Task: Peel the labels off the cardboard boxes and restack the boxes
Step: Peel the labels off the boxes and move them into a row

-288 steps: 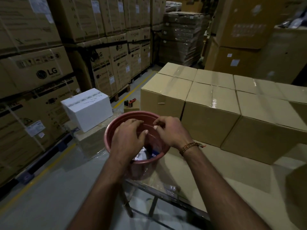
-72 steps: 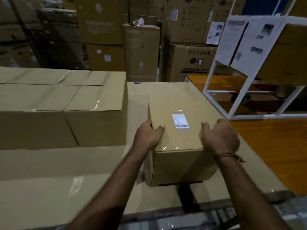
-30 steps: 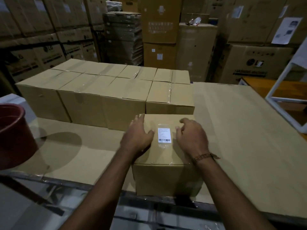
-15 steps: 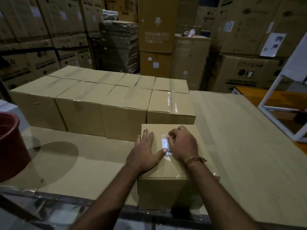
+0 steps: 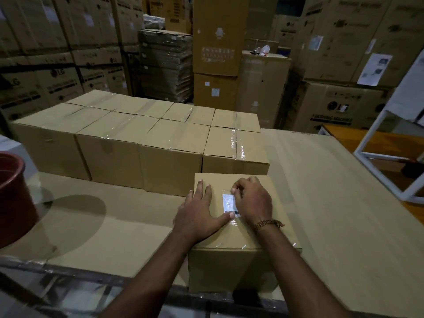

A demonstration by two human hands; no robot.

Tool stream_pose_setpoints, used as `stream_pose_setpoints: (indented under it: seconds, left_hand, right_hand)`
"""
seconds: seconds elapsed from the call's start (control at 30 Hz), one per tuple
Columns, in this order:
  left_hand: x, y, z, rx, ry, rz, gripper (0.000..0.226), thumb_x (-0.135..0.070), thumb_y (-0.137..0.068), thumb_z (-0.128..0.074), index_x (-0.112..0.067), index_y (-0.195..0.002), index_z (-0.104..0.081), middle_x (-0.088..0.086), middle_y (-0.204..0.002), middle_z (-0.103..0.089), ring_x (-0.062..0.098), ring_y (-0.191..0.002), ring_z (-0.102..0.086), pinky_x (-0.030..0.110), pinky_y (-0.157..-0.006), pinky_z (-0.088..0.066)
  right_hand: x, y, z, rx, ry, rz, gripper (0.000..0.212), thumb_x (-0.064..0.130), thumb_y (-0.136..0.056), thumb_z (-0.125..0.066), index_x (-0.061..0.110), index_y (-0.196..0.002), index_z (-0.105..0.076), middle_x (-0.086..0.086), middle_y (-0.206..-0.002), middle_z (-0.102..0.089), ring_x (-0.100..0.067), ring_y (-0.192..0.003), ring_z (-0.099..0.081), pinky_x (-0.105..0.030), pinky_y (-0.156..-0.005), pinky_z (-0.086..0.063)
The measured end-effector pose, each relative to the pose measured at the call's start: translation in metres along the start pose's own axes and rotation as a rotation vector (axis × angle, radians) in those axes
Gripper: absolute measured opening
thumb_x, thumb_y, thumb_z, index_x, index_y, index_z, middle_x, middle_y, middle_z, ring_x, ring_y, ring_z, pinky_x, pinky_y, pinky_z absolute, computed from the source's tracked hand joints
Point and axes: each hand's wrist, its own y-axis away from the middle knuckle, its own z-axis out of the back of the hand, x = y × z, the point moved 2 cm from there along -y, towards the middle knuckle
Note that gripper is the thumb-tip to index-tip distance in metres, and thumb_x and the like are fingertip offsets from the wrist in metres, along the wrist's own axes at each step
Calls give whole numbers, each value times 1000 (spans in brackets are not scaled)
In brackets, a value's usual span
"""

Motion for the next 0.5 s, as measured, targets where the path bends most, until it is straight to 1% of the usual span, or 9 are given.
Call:
stream_pose_setpoints:
  seconds: [0.17,0.4,0.5]
  left_hand:
    - [-1,2,1,16,16,10,122,-97,-78,-42,-28,-169,1,-9,-175,17,30,-162,-8,57,-122,-31]
    - [0,2,1,23,28,20,123,-97,-77,-44,-29,-169,1,-10,-175,19,30,-162,-8,56,-123,-29]
    - [-1,3,2,28,33,26,123,-96,-77,-46,-29,-169,2,-10,-175,19,30,-162,-6,57,-123,-29]
  right_hand:
    - [-4,1,-2,-19,-59,-10,7,28,-99,-64,28,-93,-69,7,-100,-57,-20,-81,-58,-29,-68,-39]
    - [-6,2,0,-45,-156,-27,9,26,-99,-67,29,-91,-67,9,-98,-60,-16,-81,-56,-28,-68,-36]
    - [-7,2,-1,-68,-199,-22,13,24,-98,-67,30,-87,-64,11,-97,-63,-15,-83,-58,-29,-68,-39]
